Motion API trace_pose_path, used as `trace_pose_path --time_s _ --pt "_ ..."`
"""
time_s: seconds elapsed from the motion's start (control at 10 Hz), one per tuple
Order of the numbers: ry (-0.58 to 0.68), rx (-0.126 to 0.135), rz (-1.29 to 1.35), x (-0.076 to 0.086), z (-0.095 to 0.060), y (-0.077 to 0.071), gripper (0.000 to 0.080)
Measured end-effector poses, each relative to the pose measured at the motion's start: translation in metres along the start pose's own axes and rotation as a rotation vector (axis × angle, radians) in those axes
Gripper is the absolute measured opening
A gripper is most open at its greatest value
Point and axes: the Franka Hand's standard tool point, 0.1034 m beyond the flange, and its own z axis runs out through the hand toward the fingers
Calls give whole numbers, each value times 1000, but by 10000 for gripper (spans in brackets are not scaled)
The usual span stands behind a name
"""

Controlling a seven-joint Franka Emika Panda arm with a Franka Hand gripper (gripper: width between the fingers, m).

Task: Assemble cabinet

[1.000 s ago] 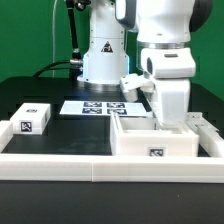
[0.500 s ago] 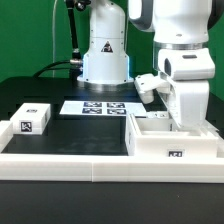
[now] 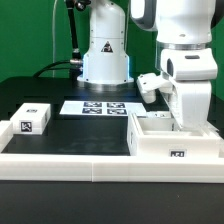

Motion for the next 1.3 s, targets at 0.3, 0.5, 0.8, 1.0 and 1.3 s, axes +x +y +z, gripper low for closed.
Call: trace_pose_path --time_s 0.3,0.5,0.8,1.0,1.3 --pt "0 0 1 -1 0 0 440" --pt "0 0 2 -1 0 0 585" --pt "-4 17 0 -1 2 -5 794" --pt "-5 18 0 -1 2 -6 797" --pt "-17 3 -5 -2 -18 -15 797"
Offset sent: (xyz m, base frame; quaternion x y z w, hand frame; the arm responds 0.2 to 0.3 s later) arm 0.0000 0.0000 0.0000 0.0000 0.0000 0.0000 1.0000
